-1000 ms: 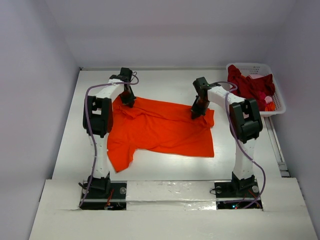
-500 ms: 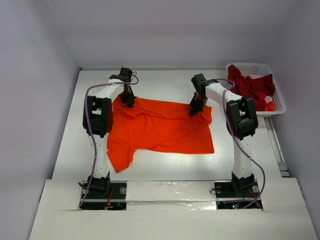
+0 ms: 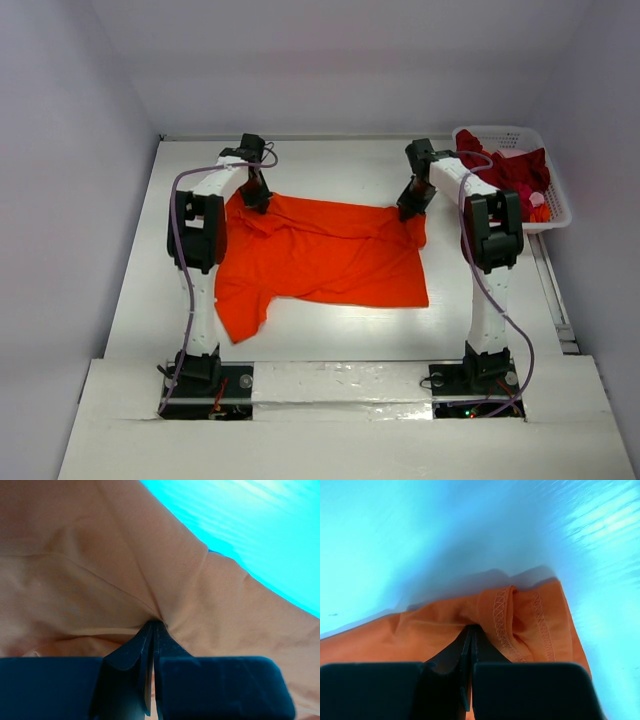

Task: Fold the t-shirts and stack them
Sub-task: Fold the tshirt

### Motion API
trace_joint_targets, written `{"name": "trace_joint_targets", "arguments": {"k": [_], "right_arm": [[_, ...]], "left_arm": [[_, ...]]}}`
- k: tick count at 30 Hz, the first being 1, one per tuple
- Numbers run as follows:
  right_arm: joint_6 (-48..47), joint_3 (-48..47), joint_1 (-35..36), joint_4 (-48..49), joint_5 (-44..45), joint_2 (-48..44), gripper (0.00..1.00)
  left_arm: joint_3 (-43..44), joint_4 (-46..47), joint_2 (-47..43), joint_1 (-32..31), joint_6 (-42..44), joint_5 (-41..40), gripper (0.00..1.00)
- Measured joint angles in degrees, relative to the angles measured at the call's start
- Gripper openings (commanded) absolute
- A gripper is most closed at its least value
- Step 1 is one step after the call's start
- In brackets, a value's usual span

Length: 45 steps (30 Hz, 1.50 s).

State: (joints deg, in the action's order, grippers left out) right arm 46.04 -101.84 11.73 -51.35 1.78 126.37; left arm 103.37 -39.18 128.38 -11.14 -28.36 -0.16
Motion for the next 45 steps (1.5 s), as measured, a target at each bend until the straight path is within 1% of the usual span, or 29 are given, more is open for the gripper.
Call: {"name": "trace_joint_targets", "arguments": {"k": [7, 35, 39, 45], "right_arm": [[-0.17, -1.64, -0.35, -1.20, 0.98, 0.92, 0.00], [-2.14, -16.31, -1.18, -6.58, 2.84, 8.39, 0.00], [-2.82, -16.13, -1.20, -6.36, 3.67, 7.93, 0.00], [-4.35, -12.22, -1.18, -5.64, 4.70, 2.54, 0.00]], "left_arm": [[3.89, -1.77, 2.16, 0.04, 0.02, 0.17, 0.00], [10.40, -4.72, 5.97, 0.72, 0.00, 1.05, 0.00], [10.40, -4.72, 5.99, 0.76, 0.02, 1.18, 0.00], [10.40, -4.72, 6.03, 0.76, 0.00, 1.18, 0.00]]}}
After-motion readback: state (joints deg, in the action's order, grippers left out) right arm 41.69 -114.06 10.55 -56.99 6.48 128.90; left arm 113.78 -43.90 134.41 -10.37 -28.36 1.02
